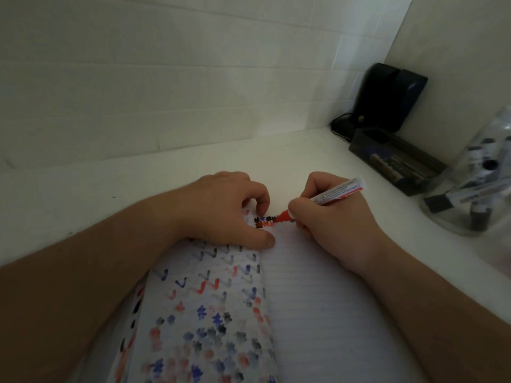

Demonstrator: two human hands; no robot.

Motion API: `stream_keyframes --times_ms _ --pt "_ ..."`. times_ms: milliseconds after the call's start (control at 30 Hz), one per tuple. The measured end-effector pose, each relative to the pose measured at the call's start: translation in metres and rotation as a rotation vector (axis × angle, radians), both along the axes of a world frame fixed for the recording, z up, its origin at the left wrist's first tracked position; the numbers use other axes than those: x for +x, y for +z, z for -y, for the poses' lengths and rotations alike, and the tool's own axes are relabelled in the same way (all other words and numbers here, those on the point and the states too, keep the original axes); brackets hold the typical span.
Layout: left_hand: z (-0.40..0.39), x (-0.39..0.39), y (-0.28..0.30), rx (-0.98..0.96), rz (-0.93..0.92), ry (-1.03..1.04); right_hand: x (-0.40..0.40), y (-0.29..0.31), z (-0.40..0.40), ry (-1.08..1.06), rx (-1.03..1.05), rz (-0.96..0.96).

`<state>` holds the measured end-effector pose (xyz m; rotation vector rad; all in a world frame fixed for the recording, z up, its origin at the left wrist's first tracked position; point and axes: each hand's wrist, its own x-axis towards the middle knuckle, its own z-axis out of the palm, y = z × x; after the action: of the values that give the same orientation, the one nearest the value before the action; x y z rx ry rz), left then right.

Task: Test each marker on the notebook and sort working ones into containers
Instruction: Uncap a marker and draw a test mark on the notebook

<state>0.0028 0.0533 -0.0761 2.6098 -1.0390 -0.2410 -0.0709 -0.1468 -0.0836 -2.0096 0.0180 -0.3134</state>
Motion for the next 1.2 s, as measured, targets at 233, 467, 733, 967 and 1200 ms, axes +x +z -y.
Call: stream_keyframes --times_ms 233,467,733,967,1200 --pt "0.0 -0.002 0.001 -0.013 -0.004 -0.001 0.0 0.002 -0.001 0.02 -0.052 -0.021" --pt "-0.006 0.001 0.001 -0.447 -0.106 0.113 0.001 0.007 0.009 0.001 0.379 0.04" --pt "-0.002 0.004 -0.002 -0.578 -0.063 0.087 -0.006 0.02 0.015 0.183 0.905 -0.128" --pt "-0.002 0.005 -0.001 -0.576 0.128 0.089 -0.002 0.018 0.018 0.146 0.888 -0.149" --pt "0.0 0.005 0.0 -0.603 0.224 0.061 0.002 0.016 0.013 0.094 0.786 -0.156"
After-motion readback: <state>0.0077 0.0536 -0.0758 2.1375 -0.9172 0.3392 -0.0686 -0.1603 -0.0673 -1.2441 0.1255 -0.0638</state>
